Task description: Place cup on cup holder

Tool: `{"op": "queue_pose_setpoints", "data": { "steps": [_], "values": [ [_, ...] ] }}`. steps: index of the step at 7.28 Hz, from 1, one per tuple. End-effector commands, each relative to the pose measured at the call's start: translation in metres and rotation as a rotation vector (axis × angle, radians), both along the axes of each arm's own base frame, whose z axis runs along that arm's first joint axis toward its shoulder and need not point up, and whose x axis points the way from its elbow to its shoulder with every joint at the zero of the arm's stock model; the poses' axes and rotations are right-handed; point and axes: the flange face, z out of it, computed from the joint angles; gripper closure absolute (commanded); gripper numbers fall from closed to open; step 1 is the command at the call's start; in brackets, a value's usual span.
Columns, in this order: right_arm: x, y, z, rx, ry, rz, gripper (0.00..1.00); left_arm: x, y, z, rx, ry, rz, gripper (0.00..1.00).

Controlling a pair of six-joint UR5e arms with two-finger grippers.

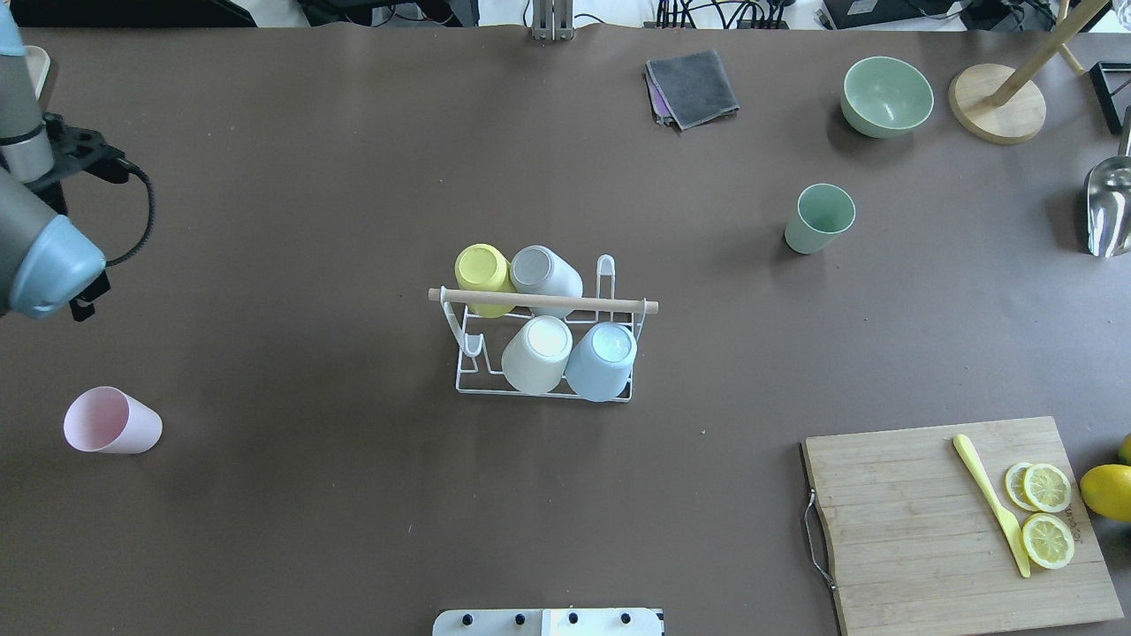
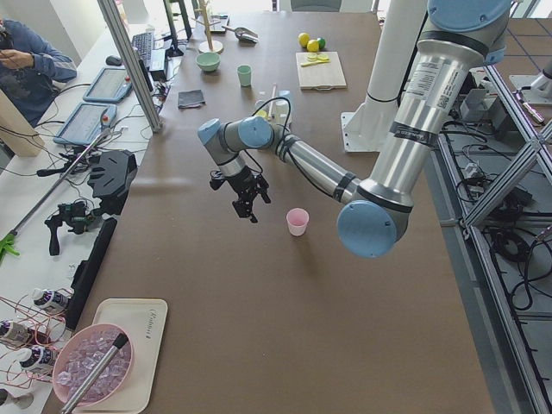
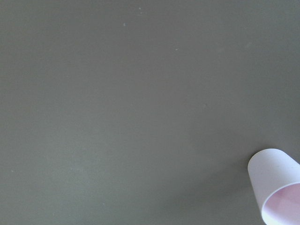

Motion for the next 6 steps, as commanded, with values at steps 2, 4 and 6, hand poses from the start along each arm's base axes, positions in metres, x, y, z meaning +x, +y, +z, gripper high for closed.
{"op": "queue_pose_setpoints", "data": {
  "steps": [2,4,6],
  "values": [
    [-0.091,-0.061,-0.085,0.12,-0.04,-0.112,0.0,0.113,0.038,0.013,-0.074,-0.063,0.193,0.02],
    [-0.163,-0.083,-0.138,0.11,-0.068,-0.115,0.0,0.129,0.046,0.025,-0.095,-0.094,0.226,0.02],
    [-0.206,-0.131,-0.172,0.103,-0.081,-0.128,0.0,0.138,0.044,0.021,-0.09,-0.208,0.299,0.02]
  ]
}}
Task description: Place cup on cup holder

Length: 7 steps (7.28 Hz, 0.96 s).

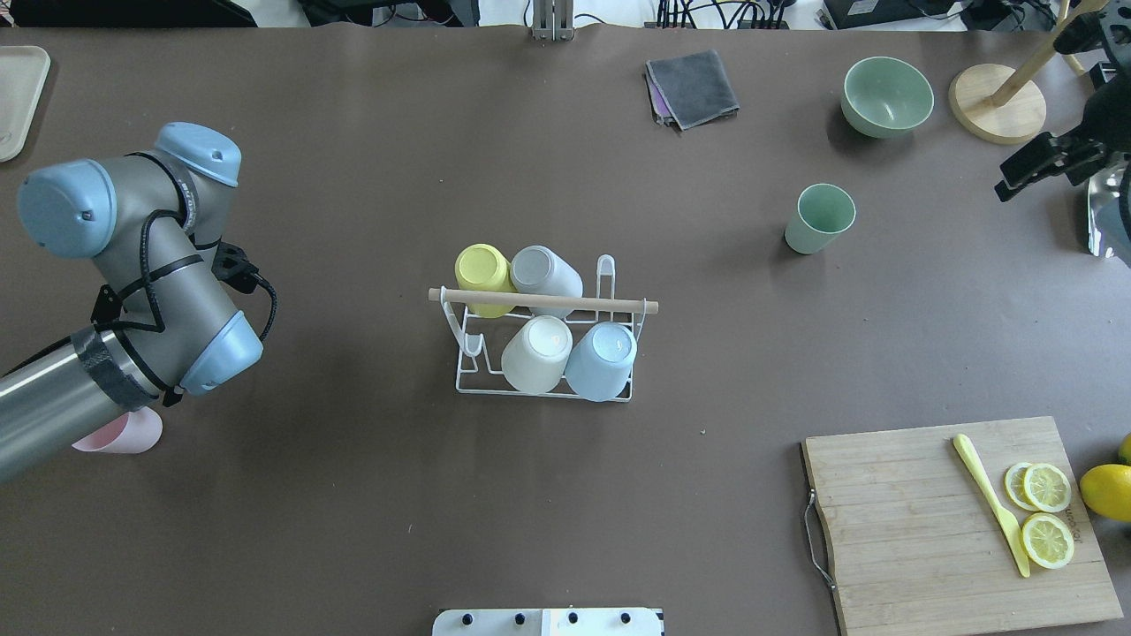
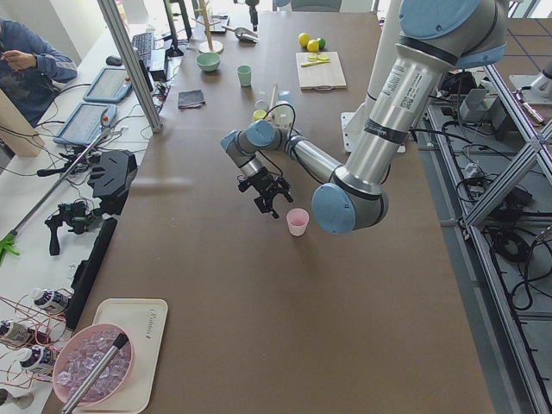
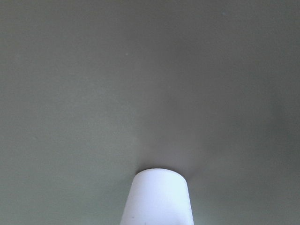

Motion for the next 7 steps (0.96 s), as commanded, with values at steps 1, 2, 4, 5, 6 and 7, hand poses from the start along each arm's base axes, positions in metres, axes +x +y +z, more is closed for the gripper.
{"op": "queue_pose_setpoints", "data": {
  "steps": [1,2,4,5,6,7],
  "values": [
    [-0.044,-0.06,-0.035,-0.012,-0.008,-0.015,0.0,0.01,0.0,0.001,0.005,-0.057,0.065,0.02],
    [-0.065,-0.088,-0.053,-0.015,-0.008,-0.026,0.0,0.016,0.004,0.007,-0.004,-0.059,0.093,0.02],
    [-0.102,-0.145,-0.085,-0.065,0.004,-0.014,0.0,0.028,0.014,0.009,0.002,-0.091,0.146,0.02],
    [-0.131,-0.166,-0.097,-0.094,0.015,-0.03,0.0,0.027,0.015,0.009,-0.01,-0.096,0.15,0.02],
    [-0.155,-0.167,-0.085,-0.127,0.031,-0.055,0.0,0.033,0.028,0.015,-0.032,-0.103,0.191,0.02],
    [-0.175,-0.161,-0.078,-0.14,0.041,-0.082,0.0,0.033,0.031,0.019,-0.039,-0.108,0.198,0.02]
  ]
}}
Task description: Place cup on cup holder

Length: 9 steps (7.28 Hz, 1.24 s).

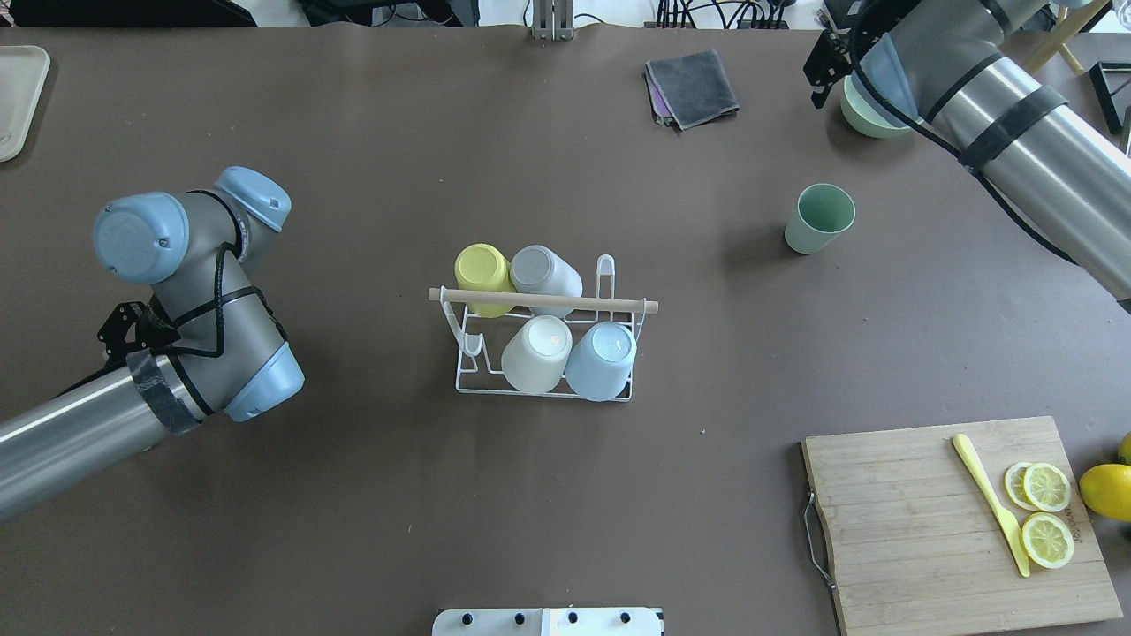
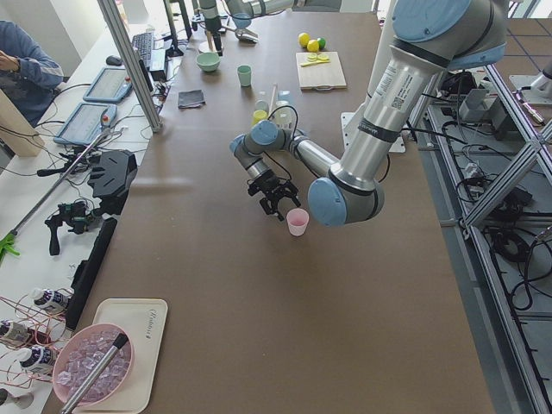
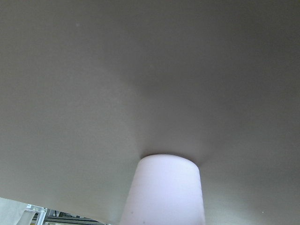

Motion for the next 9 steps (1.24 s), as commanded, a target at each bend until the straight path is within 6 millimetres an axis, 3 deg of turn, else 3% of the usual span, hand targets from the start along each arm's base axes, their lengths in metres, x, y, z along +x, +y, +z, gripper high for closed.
{"op": "queue_pose_setpoints", "data": {
  "steps": [1,3,6,9],
  "values": [
    [-0.047,-0.014,-0.004,-0.05,0.024,-0.045,0.0,0.004,0.009,0.01,-0.021,0.001,0.053,0.02],
    [-0.091,-0.02,0.01,-0.114,0.063,-0.102,0.0,0.002,0.006,0.018,-0.017,0.011,0.121,0.02],
    [-0.1,-0.034,0.046,-0.171,0.101,-0.177,0.0,0.001,0.006,0.025,-0.002,0.01,0.2,0.02],
    [-0.108,-0.039,0.061,-0.257,0.073,-0.229,0.0,0.021,0.025,0.02,0.001,0.013,0.248,0.03]
  ]
}}
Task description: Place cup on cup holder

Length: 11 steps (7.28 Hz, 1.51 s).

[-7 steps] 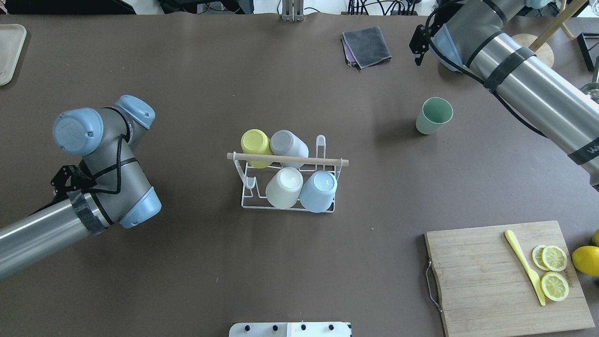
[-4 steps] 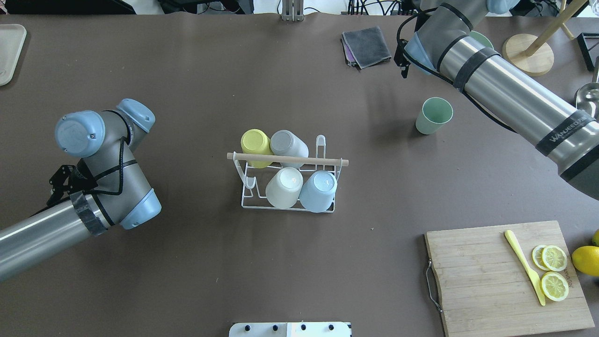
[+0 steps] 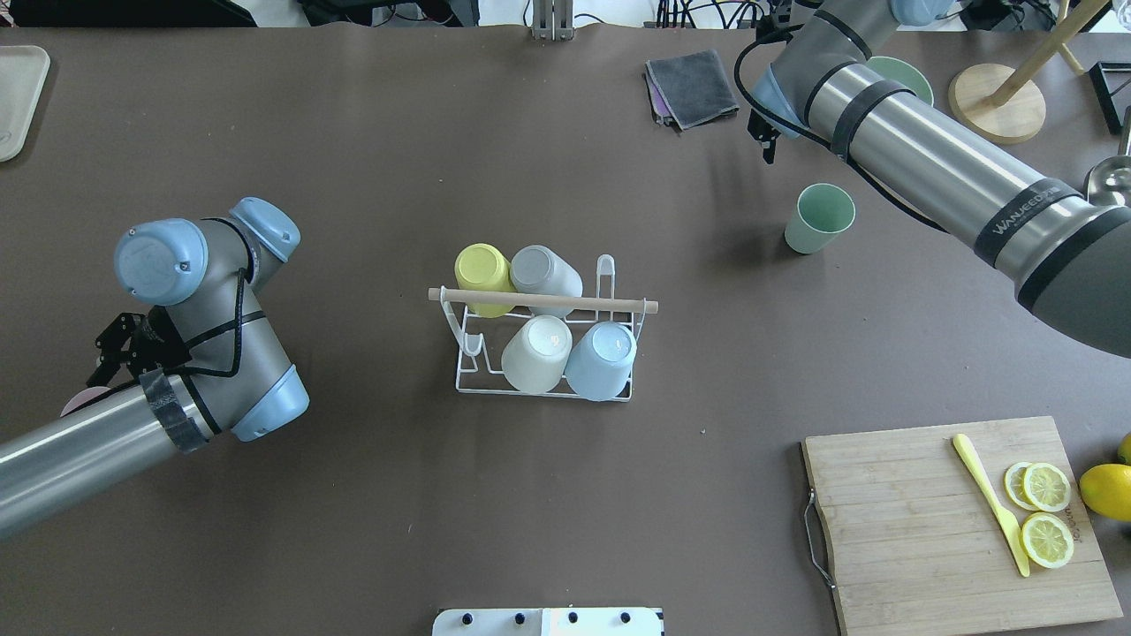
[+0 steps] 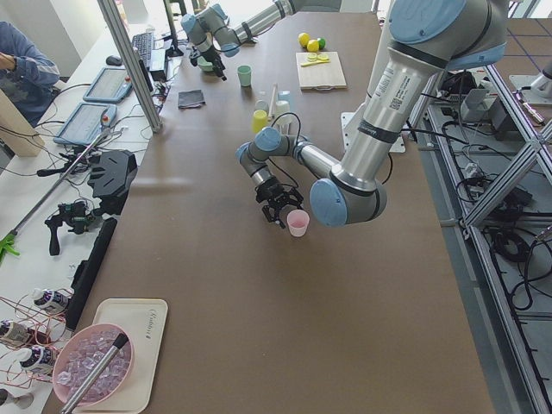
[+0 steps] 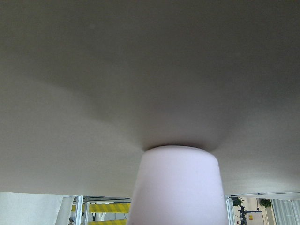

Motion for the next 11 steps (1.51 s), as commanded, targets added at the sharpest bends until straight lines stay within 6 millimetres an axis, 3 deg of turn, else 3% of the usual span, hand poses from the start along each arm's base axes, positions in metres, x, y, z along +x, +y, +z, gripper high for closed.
{"op": "queue_pose_setpoints", "data": {
  "steps": [1,2,5,7,8,11],
  "values": [
    [-0.007,0.003,0.017,-0.067,-0.004,-0.038,0.0,0.007,0.013,-0.003,-0.01,-0.015,0.027,0.03],
    [-0.012,0.013,0.038,-0.138,-0.026,-0.066,0.0,0.005,0.013,-0.004,-0.009,-0.009,0.063,0.04],
    [-0.039,0.03,0.035,-0.204,-0.016,-0.099,0.0,-0.001,0.011,0.0,0.008,-0.039,0.123,0.09],
    [-0.04,0.037,0.046,-0.256,0.006,-0.112,0.0,0.0,0.012,0.002,0.007,-0.043,0.125,0.17],
    [-0.039,0.041,0.045,-0.262,0.006,-0.151,0.0,0.0,0.012,0.003,0.007,-0.045,0.126,0.26],
    [-0.042,0.046,0.042,-0.26,0.027,-0.199,0.0,-0.003,0.015,0.005,0.003,-0.05,0.127,0.34]
  ]
}}
